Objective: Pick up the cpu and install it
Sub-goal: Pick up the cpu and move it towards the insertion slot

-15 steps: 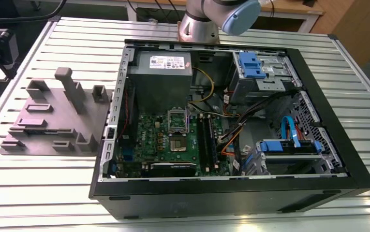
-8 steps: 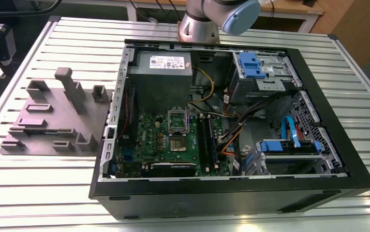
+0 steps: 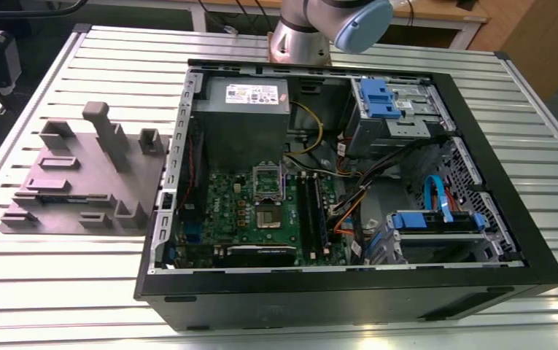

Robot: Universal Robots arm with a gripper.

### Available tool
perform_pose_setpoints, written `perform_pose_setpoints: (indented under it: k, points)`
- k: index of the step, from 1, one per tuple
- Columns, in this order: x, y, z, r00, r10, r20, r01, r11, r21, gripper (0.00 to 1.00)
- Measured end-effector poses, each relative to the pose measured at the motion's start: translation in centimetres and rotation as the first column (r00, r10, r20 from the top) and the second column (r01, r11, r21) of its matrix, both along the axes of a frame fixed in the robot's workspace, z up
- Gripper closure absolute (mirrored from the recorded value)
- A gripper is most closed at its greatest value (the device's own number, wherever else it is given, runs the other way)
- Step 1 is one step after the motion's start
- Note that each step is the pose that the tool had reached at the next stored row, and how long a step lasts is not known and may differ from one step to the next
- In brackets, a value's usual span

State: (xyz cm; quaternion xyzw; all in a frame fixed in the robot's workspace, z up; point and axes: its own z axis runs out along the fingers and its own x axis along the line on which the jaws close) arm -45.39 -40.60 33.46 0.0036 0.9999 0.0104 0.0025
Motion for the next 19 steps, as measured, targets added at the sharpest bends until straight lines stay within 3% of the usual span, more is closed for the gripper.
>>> perform_pose_setpoints:
  k: [19]
  points:
    - [0.00,0.05,1.70,1.0000,-0.001,-0.0001,0.001,1.0000,0.0000,0.53]
